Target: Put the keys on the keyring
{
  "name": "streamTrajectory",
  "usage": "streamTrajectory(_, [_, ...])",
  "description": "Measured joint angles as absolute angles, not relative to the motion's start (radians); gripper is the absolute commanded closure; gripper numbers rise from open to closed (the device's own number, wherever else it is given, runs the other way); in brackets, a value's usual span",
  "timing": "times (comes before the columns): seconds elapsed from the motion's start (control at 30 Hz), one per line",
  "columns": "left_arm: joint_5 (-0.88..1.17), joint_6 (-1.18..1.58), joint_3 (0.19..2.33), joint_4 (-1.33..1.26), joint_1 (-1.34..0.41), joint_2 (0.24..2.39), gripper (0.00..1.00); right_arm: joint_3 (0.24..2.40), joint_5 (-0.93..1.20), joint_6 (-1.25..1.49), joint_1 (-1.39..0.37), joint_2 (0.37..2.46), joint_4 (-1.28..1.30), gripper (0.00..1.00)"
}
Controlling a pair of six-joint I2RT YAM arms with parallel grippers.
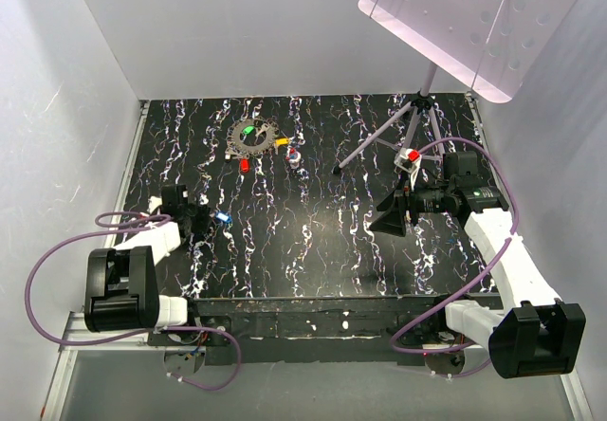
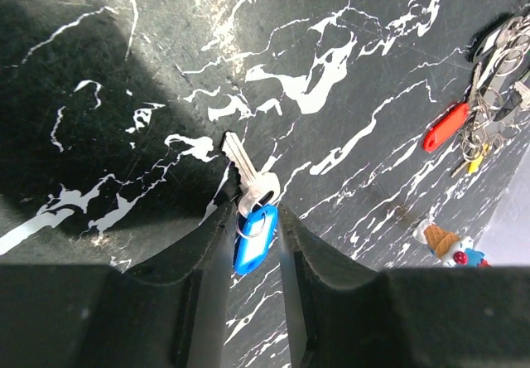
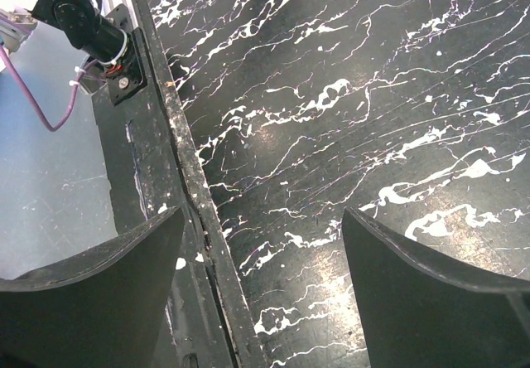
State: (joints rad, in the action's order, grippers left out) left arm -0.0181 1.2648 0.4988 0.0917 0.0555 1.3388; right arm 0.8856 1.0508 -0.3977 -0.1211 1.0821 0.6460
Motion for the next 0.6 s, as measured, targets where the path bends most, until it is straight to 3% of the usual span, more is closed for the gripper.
streamTrajectory(0.6, [0.039,1.378,0.399,0.099,0.060,1.220,0.67,0.886,1.055,-0.400,-0.125,1.082,0.649,0.14])
